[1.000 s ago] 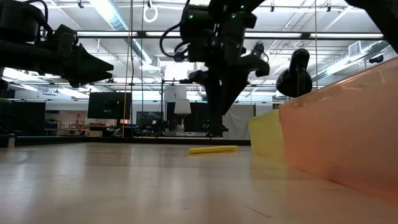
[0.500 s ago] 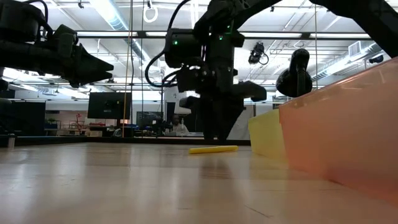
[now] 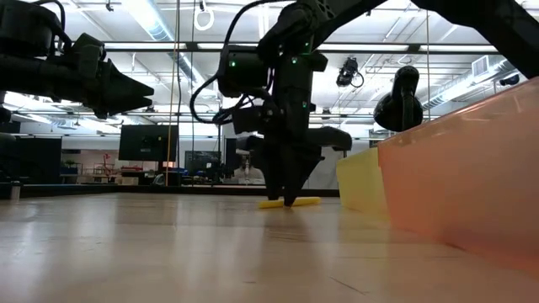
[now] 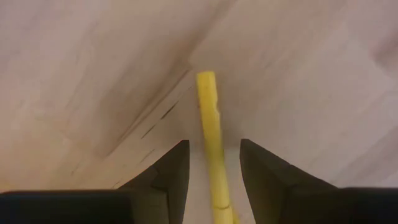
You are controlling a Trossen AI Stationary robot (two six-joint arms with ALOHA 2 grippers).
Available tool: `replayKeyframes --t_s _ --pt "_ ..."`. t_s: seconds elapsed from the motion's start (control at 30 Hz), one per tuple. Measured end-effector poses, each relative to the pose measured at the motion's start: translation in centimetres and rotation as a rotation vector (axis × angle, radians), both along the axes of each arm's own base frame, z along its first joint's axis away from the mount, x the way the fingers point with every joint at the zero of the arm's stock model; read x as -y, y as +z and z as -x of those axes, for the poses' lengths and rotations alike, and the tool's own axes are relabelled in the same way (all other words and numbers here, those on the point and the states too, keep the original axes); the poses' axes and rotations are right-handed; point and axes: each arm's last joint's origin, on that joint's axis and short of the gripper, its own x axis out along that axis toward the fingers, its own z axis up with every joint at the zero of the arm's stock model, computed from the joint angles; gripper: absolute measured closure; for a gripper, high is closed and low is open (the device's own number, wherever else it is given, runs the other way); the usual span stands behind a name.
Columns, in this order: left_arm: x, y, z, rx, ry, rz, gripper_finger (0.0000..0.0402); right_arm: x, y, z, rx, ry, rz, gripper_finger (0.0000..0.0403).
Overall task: Pick & Place Markers
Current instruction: Put the yellow pen into the yellow bin
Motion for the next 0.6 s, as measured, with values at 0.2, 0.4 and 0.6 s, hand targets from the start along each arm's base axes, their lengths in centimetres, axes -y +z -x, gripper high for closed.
replayKeyframes --t_s 0.2,0.4,0.6 --pt "0.0 0.0 0.0 0.0 0.0 0.0 0.0149 -0.2 -0.4 -0.3 0.014 0.009 0.003 0.0263" --pt "0.0 0.0 0.0 0.0 0.0 0.0 0.0149 -0.5 -0.4 -0.3 0.02 0.015 0.002 0.0301" --pt "0.0 0.0 0.0 0.0 0.0 0.0 0.0149 -1.1 -0.6 -0.3 0.023 0.029 0.003 0.0376"
